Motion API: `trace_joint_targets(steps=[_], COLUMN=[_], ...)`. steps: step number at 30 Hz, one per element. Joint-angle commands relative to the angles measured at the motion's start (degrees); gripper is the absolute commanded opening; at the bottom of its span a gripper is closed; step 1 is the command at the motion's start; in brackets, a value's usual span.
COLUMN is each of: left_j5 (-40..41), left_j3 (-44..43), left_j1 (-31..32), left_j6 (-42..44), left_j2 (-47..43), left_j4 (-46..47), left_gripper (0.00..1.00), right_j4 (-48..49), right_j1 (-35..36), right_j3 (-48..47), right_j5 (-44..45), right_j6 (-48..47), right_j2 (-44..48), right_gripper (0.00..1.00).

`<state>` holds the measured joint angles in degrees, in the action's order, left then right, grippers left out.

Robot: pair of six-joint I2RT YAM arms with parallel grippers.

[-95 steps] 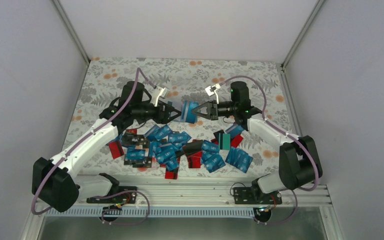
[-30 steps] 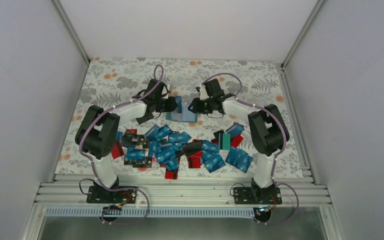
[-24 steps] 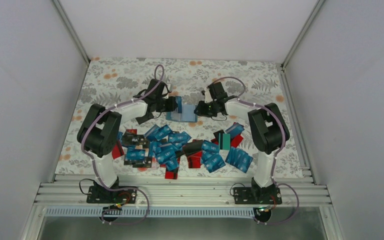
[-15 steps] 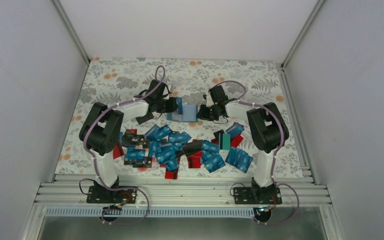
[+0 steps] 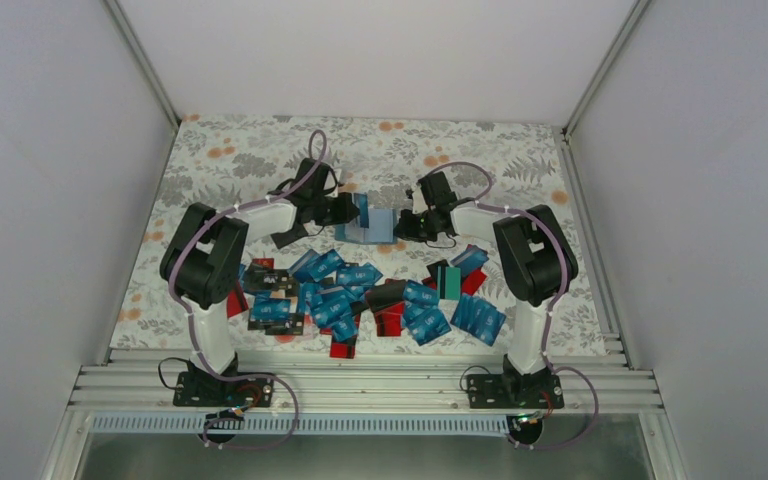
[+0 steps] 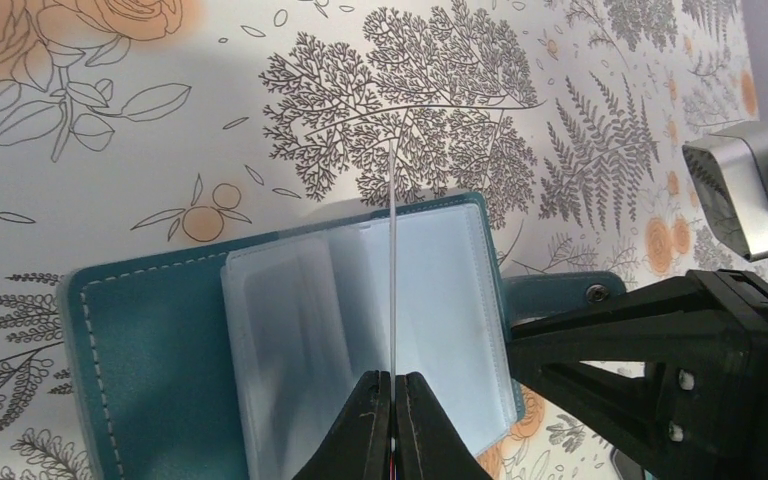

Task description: Put the credit cards into the card holder

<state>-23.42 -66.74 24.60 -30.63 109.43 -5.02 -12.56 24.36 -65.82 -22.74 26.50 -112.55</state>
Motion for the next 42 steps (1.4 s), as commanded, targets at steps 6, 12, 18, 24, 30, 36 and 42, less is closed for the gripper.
trace_joint_targets(steps=[6, 12, 18, 24, 30, 36, 42], left_j5=[-2.2, -0.4, -0.3, -4.0, -5.9, -6.2, -6.8], left_j3=[0.7, 1.3, 1.6, 1.9, -0.3, -3.1, -5.4], left_j1=[-0.3, -0.3, -0.4, -0.4, -0.5, -0.5, -0.6], left_j6=[-3.3, -3.9, -4.1, -5.2, -4.3, -2.1, -0.5], left_j2=[1.2, 1.1, 1.0, 1.7, 3.2, 5.0, 6.0], left_j4=[1.0, 0.8, 1.0, 1.0, -3.3, -7.9, -12.1], left_gripper=[0.02, 0.03, 0.02, 0.02, 0.02, 0.02, 0.02], right_j4=[0.6, 0.7, 0.6, 0.9, 1.4, 1.6, 1.5], right_j1=[-0.1, 0.0, 0.0, 0.0, 0.0, 0.0, 0.0], right_j3=[1.2, 1.2, 1.3, 1.2, 1.0, 0.9, 0.8], right_j5=[-0.5, -0.7, -0.8, -1.2, -1.9, -2.3, -2.2], right_j6=[-0.3, -0.3, -0.4, -0.4, -0.2, -0.4, -0.6], right_j2=[-1.3, -1.3, -1.4, -1.8, -2.3, -2.3, -2.3], right_gripper=[0.11, 0.11, 0.1, 0.1, 0.09, 0.09, 0.1])
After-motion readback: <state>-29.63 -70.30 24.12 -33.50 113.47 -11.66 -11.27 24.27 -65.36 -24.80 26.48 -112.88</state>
